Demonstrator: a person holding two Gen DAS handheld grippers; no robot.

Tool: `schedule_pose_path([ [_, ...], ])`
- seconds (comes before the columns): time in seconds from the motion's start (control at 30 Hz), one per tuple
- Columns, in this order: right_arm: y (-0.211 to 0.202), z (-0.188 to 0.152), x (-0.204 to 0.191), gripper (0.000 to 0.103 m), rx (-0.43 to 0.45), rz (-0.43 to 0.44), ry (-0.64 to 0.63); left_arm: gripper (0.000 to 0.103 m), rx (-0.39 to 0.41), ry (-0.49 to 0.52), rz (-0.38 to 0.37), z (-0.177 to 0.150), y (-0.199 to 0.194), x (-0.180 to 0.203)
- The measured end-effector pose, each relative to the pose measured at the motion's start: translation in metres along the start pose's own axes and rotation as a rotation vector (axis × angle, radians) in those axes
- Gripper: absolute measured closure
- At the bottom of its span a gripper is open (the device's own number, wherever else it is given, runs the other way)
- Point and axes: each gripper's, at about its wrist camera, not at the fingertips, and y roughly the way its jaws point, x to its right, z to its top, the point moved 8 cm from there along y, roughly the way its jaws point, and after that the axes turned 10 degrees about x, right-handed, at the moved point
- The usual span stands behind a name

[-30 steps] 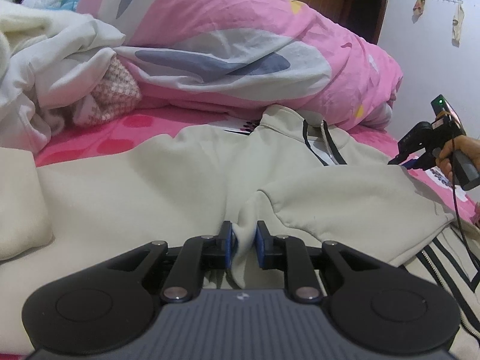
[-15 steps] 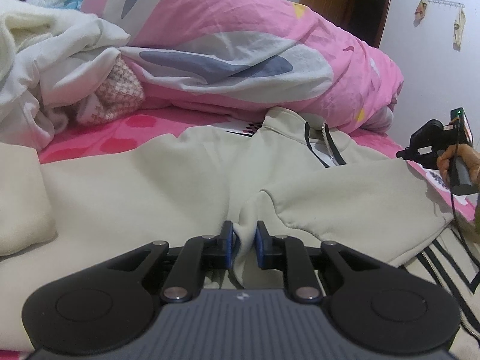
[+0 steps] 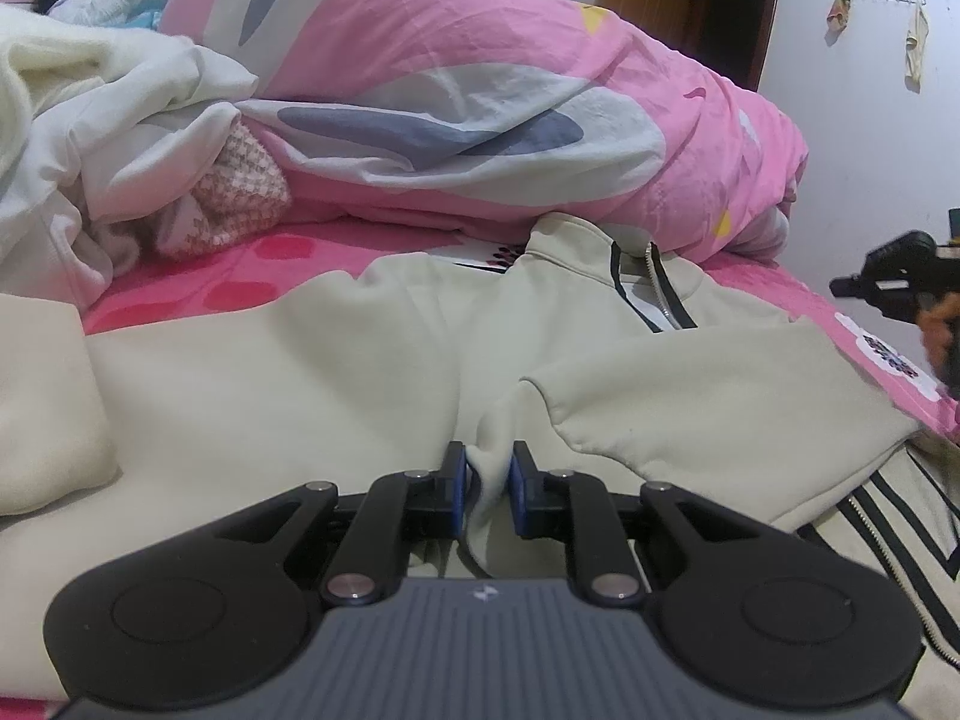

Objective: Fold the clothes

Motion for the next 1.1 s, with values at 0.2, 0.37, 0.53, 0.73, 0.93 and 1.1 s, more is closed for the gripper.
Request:
schedule_pose_path([
  [0.2, 0.046, -0.053, -0.011, 0.103, -0.228, -0.034, -0.193, 0.086, -0.002, 0.013, 0.006, 0.0, 0.0, 0.001],
  [0.37, 0.045, -0.026, 0.013, 0.103, -0.09, -0.132, -0.098, 0.086, -0.005, 0.008, 0.004, 0.0, 0.0, 0.0],
  [0.53, -0.039, -0.007, -0.012, 0.098, -0.044, -0.029, -0.273, 0.085, -0.009, 0.001, -0.005, 0.0, 0.001, -0.001],
  [0.73, -0.112, -0.065, -0.056, 0.1, -0.12, 0.132, -0.619, 0.08, -0.018, 0.013, -0.013, 0.001, 0.003, 0.002],
  [0.93, -0.107, -0.108, -0.013, 0.091, -0.199, -0.067, -0.835, 0.063, -0.036, -0.05, -0.06, 0.015, -0.006, -0.001],
  [1.1, -0.156, -0.095, -0.055, 0.09, -0.062, -0.024, -0.874, 0.051, 0.061, -0.07, -0.052, 0.034, -0.053, -0.012],
])
